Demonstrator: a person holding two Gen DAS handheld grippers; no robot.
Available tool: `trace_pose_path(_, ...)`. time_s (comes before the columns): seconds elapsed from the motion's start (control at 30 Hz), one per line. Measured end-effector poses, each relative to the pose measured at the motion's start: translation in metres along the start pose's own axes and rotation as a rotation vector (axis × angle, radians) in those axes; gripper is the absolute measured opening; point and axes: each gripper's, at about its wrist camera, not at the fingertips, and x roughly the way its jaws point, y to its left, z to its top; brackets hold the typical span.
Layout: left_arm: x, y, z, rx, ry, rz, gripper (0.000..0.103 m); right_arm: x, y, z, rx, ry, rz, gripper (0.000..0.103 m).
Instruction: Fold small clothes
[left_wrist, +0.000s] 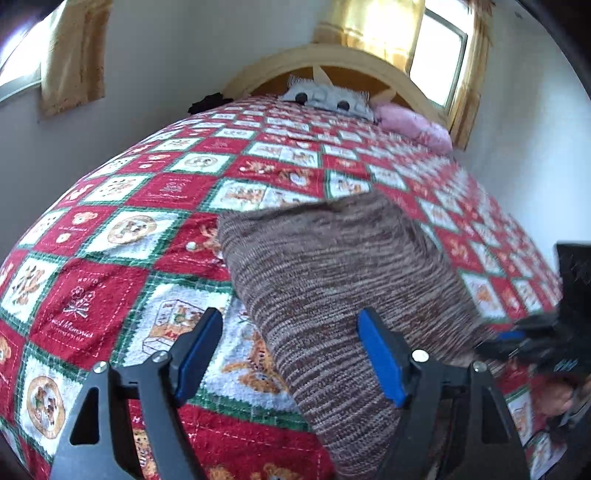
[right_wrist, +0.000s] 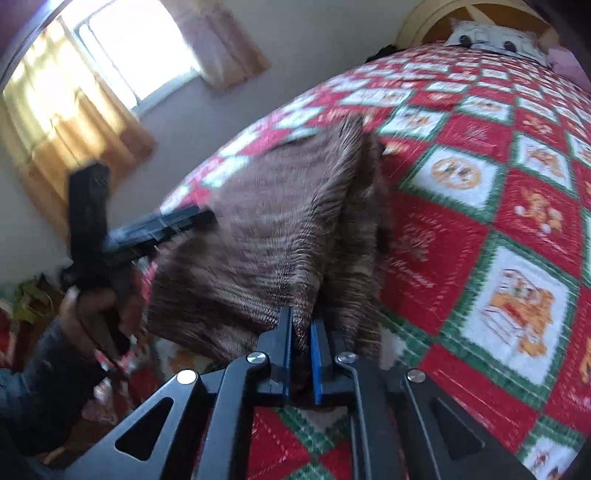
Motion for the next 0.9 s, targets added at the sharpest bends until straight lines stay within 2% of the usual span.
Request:
trace_pose_path(0.1,-0.002,-0.006,-0.005,0.019,0.001,-0.009,0.085,-0.019,-0.007,-0.001,0.023,-0.044,-0.005,0.007)
trace_pose_path(0.2,0.006,-0.010,-0.010,0.027,0.021,0.001,0.089,-0.003,-0.020,-0.002,0.029,0.012,-0.072,0.007)
trace_pose_path(0.27,0.005,-0.010,-0.011,0.004,0.021,-0.006,0.089,0.008,-0.026,-0.011,0.038,0.040,-0.071,0.007)
trace_pose_path(0.5,0.000,-0.011,-0.013,0.000,0.014,0.027,0.092,0.004,-0.035,-0.016,0.066,0.009,-0.027,0.008)
trace_pose_path(0.53,-0.003,-0.014,-0.012,0.011,0.014,0.048,0.092,0.003,-0.038,-0.019,0.086,-0.003,-0.011,0.011)
trace_pose_path(0.57,-0.006,-0.018,-0.012,0.020,0.010,0.063,0.092,0.001,-0.038,-0.020,0.097,-0.010,-0.009,0.019)
trace_pose_path(0.63,-0.012,-0.025,-0.013,0.051,-0.001,0.079,0.092,0.003,-0.035,-0.020,0.095,-0.006,-0.067,0.039)
trace_pose_path(0.73,-0.018,-0.034,-0.016,0.086,0.011,0.107,0.092,0.003,-0.023,-0.019,0.066,-0.011,-0.109,0.039)
trace_pose_path(0.9,-0.035,-0.041,-0.019,0.089,0.008,0.113,0.092,-0.011,-0.005,-0.022,0.020,-0.038,-0.176,0.040)
